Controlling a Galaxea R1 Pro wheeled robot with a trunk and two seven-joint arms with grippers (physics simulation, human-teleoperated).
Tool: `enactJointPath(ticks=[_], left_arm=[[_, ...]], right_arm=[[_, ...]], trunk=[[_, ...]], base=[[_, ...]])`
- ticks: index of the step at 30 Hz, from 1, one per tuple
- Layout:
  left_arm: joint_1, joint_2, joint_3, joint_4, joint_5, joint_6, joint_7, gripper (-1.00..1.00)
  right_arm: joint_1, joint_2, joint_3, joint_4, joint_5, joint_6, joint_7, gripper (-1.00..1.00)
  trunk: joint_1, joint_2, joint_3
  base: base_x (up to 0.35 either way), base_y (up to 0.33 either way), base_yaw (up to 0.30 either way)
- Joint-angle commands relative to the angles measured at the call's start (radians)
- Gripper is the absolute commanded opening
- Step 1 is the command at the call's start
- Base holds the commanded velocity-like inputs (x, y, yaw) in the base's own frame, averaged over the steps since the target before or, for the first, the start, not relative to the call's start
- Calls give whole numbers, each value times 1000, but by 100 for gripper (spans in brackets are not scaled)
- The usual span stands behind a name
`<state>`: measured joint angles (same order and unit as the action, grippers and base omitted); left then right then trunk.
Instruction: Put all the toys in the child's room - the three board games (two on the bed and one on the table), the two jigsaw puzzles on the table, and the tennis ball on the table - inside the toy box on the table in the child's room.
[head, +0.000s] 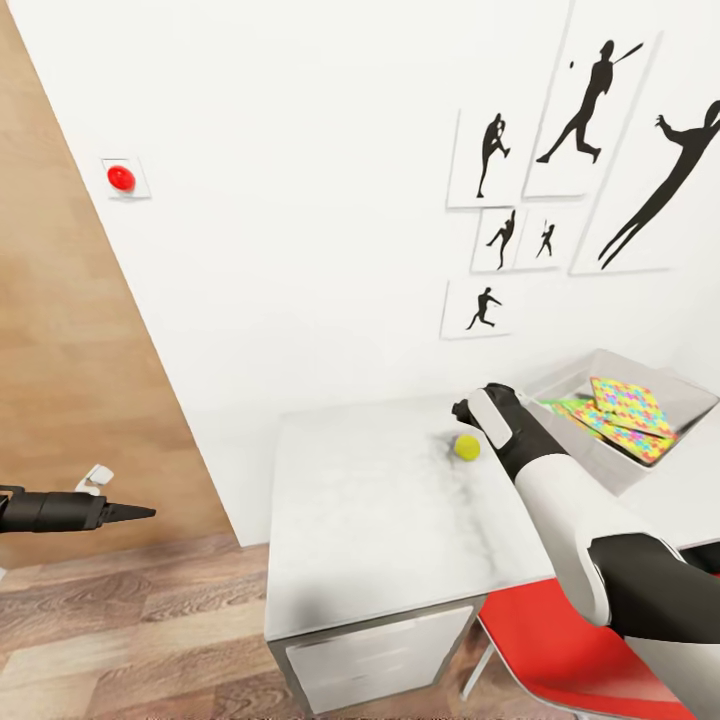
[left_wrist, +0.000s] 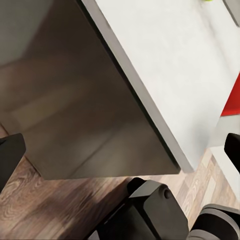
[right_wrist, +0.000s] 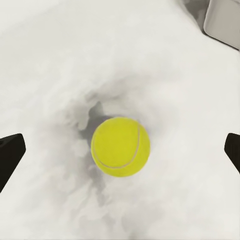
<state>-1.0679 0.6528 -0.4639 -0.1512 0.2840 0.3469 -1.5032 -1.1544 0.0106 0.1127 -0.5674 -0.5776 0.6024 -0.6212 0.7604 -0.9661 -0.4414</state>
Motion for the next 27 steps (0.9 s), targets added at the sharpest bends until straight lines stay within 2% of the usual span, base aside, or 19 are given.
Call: enactJointPath(ticks=[1, 27], left_arm=[[-1, 1, -8, -1, 7, 11, -3, 100], [-1, 7, -8, 4, 9, 9, -3, 100]], right_arm=[[-1, -2, 5, -1, -10, 2, -9, 100], [-1, 0, 5, -2, -10, 1, -9, 100]], trunk=[[0, -1, -3], [0, -1, -46]], base=[[10, 0, 0], [34, 17, 0]])
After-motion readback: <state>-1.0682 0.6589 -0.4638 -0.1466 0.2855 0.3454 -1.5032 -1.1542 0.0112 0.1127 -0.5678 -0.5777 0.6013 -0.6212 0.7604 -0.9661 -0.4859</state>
